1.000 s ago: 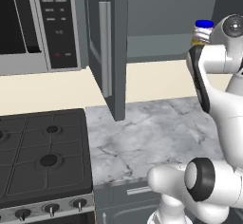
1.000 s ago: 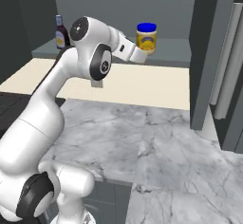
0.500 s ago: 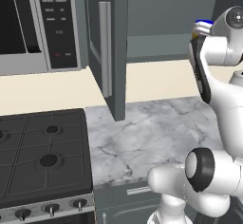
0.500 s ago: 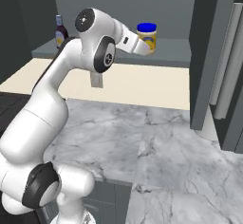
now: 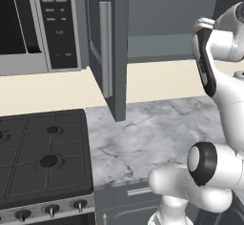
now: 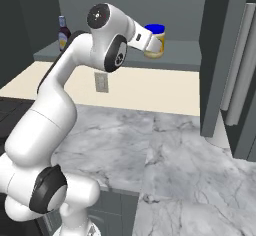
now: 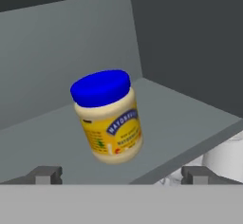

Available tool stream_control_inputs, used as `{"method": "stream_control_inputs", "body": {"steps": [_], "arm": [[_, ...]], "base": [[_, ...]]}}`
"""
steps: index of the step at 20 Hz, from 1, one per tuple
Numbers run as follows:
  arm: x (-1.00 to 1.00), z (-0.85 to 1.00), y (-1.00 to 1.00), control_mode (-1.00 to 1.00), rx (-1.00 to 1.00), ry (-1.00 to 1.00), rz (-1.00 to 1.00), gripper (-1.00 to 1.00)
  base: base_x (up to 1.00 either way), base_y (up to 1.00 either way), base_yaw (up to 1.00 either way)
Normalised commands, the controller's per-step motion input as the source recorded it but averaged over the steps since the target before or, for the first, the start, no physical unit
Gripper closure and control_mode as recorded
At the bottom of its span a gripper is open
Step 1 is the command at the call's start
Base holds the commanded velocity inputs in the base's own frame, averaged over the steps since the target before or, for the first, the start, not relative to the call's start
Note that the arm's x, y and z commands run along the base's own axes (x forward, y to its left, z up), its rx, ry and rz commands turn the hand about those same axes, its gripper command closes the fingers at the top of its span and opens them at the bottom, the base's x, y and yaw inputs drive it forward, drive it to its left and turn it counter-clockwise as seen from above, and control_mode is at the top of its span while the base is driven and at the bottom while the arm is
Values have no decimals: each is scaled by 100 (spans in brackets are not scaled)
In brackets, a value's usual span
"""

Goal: Take 2 condiments from the cabinet and move them on the counter near the stove.Make sure the condiments are lined up with each other, next to each other.

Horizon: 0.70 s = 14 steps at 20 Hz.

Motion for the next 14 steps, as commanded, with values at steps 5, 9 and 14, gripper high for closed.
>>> {"method": "stream_control_inputs", "body": {"steps": [5,9,14], "arm": [[4,5,-1,-100,0,0,3,-100],[7,1,0,-100,0,0,1,-100],[10,3,0,-100,-1,0,0,-100]], "base": [[0,0,0],[0,0,0],[0,0,0]]}}
